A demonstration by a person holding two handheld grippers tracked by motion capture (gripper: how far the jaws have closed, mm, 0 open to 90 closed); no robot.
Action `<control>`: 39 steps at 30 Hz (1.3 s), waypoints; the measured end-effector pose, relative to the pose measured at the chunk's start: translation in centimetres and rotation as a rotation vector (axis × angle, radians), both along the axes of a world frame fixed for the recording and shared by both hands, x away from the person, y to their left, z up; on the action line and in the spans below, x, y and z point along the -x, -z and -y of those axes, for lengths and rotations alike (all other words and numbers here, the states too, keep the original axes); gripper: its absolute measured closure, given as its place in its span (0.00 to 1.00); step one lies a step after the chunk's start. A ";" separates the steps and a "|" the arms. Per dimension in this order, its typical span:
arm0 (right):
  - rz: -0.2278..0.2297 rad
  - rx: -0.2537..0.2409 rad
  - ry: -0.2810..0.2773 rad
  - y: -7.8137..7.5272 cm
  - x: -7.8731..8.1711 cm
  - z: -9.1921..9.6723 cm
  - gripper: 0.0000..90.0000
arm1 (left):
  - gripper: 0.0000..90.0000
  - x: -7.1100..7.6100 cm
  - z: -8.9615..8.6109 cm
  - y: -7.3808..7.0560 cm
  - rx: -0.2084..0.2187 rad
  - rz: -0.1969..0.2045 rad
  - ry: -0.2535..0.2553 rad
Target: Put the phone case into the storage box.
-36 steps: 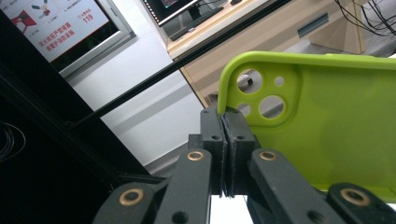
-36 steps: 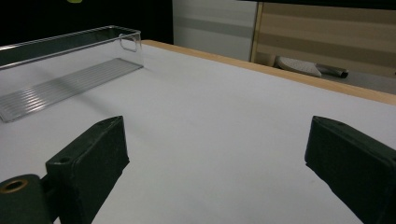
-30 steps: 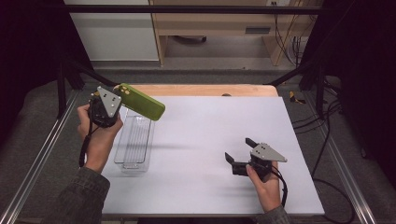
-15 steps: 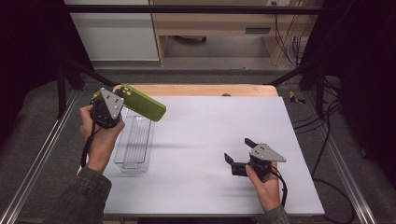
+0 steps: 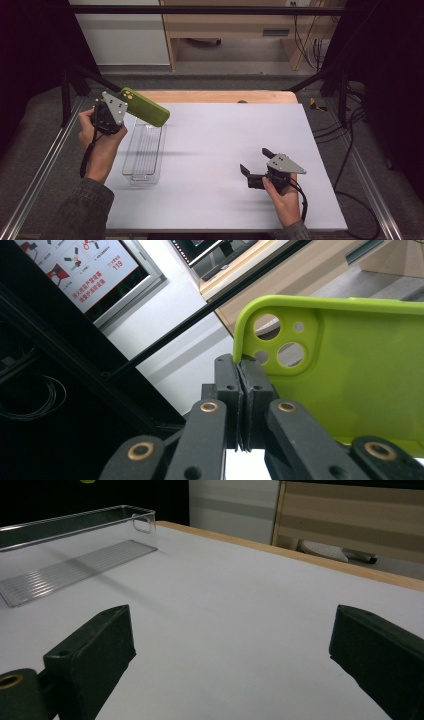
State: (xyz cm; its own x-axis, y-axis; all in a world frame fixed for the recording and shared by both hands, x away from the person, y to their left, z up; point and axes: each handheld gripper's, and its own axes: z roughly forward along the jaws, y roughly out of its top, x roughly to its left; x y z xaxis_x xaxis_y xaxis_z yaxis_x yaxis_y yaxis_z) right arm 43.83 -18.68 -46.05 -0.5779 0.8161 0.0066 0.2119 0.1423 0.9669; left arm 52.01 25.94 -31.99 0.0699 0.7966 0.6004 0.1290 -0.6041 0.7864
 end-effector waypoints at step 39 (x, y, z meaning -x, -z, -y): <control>0.054 -0.012 0.011 0.4 1.6 1.2 0.04 | 0.98 -2.1 0.1 -0.1 -0.269 0.071 -0.012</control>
State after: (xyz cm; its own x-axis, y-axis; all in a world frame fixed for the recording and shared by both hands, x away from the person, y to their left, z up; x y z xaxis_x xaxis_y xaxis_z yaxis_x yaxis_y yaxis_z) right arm 42.21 -19.91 -46.41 -0.5688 0.8224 -0.0146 0.1608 0.1286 0.9786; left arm 54.11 25.87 -31.93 0.0112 0.6084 0.7936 0.0878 -0.7912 0.6053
